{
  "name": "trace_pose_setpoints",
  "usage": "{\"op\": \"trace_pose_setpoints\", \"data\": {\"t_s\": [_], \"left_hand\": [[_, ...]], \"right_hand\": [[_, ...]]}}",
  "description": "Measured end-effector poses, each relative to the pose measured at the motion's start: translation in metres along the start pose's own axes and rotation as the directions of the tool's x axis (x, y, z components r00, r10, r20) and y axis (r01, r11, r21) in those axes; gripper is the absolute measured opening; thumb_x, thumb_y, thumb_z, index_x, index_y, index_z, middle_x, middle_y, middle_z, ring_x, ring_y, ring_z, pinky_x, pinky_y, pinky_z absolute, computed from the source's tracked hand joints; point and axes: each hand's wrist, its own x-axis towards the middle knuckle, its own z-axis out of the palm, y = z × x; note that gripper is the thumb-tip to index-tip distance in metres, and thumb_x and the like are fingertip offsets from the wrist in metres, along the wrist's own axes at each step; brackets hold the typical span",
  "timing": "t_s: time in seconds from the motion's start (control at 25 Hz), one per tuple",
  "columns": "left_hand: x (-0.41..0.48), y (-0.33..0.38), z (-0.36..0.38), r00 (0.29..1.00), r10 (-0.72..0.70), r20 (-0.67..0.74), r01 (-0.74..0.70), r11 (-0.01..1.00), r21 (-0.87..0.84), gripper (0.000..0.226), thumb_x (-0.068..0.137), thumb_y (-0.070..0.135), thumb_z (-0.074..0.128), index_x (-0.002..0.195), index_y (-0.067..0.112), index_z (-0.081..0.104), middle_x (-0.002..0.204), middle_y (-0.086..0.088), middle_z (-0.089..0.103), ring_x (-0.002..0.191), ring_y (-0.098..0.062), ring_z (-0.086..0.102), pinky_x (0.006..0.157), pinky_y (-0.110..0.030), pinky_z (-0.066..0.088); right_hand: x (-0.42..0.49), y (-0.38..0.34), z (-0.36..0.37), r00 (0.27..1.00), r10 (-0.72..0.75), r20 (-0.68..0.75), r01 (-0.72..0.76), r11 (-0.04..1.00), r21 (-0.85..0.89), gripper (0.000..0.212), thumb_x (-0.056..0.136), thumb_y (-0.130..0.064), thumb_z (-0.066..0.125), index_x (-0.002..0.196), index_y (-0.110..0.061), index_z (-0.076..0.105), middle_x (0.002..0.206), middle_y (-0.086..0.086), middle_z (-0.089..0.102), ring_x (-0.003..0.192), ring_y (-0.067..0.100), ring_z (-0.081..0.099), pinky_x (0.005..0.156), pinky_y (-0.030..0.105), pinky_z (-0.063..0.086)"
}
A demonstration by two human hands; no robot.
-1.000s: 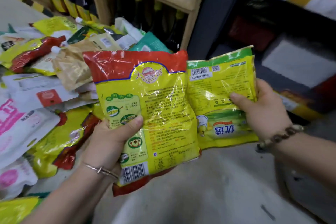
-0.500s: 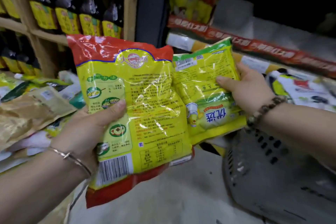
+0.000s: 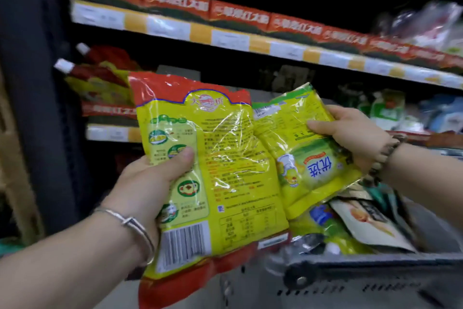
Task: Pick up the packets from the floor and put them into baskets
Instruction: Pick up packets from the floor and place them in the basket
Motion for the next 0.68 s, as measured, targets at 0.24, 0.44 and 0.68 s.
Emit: {"op": "trace_pose_setpoints", "data": {"t_s": [0.24,0.44,0.68], "left_hand": [[-0.028,-0.015,0.122,0.993,-0.103,0.06,0.1,0.994,0.046,0.007,0.076,0.011,0.07,0.081,0.006,0.068,0.064,-0.01,0.071,0.048,-0.023,0.066,0.046,-0.039,0.056],[-0.012,-0.047,0.139,0.979,-0.165,-0.12,0.189,0.958,0.217,0.01,0.081,0.009,0.069,0.082,0.006,0.06,0.062,-0.007,0.064,0.042,-0.015,0.059,0.043,-0.02,0.048],[-0.005,-0.047,0.132,0.973,0.227,-0.048,-0.158,0.799,0.581,0.085,0.073,0.002,0.075,0.139,0.028,0.029,0.126,0.005,0.044,0.09,-0.011,0.055,0.064,-0.016,0.05]], "right_hand": [[0.01,0.055,-0.096,0.961,0.243,-0.131,-0.243,0.97,0.016,0.012,0.087,-0.006,0.06,0.097,-0.012,0.064,0.073,0.008,0.073,0.058,0.023,0.069,0.047,0.033,0.054],[-0.002,0.125,-0.103,0.907,0.352,-0.231,-0.381,0.919,-0.098,0.052,0.085,-0.006,0.064,0.133,-0.016,0.045,0.102,0.01,0.065,0.07,0.023,0.064,0.059,0.029,0.053],[-0.013,0.153,-0.103,0.979,-0.07,-0.192,-0.077,0.745,-0.663,0.055,0.086,-0.022,0.063,0.136,-0.017,0.04,0.131,0.009,0.047,0.118,0.024,0.047,0.099,0.033,0.037]]}}
